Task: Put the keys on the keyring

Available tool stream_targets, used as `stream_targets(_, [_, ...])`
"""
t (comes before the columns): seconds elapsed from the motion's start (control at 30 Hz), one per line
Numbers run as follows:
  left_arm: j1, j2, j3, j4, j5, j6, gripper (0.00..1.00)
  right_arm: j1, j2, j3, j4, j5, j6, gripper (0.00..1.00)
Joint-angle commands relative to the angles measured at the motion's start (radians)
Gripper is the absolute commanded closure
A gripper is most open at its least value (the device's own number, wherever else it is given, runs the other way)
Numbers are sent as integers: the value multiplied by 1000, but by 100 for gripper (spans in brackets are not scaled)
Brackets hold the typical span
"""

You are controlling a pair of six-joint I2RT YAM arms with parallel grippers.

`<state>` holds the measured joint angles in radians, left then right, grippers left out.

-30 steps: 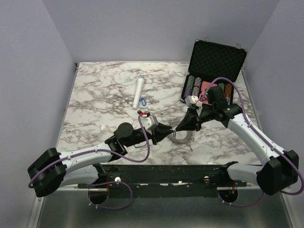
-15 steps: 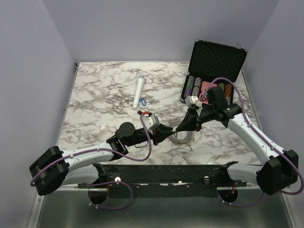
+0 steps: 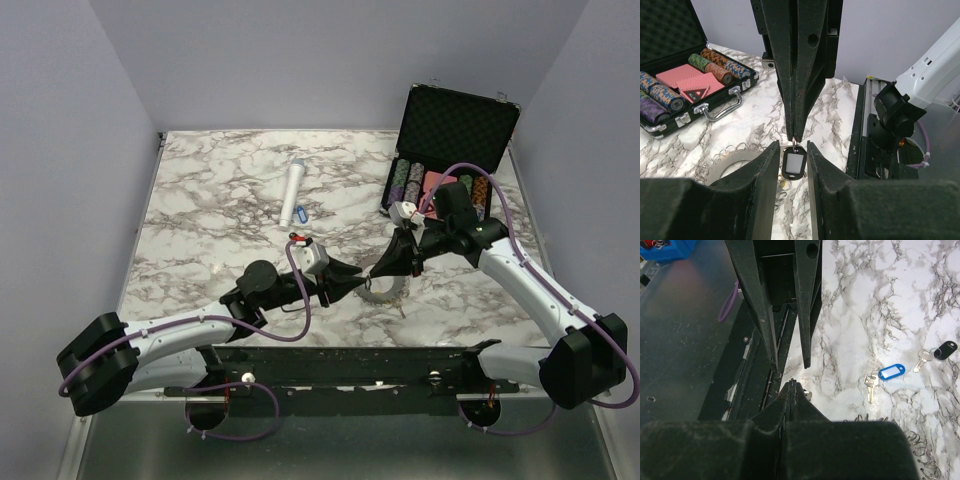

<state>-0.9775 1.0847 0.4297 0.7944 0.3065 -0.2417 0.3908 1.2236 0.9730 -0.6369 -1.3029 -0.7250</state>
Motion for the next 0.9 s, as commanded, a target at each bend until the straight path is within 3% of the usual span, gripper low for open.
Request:
stream_targets(0.0, [-6,37,-2,52,11,-24,64,0,7,-7,6,-41,-1,100])
stream_targets(0.5, [-7,83,17,72,36,-36,65,0,13,-10,9,-41,-1,100])
stream_targets(0.87, [-7,96,35,74,56,-31,75,-1,13,-11,9,-44,-1,100])
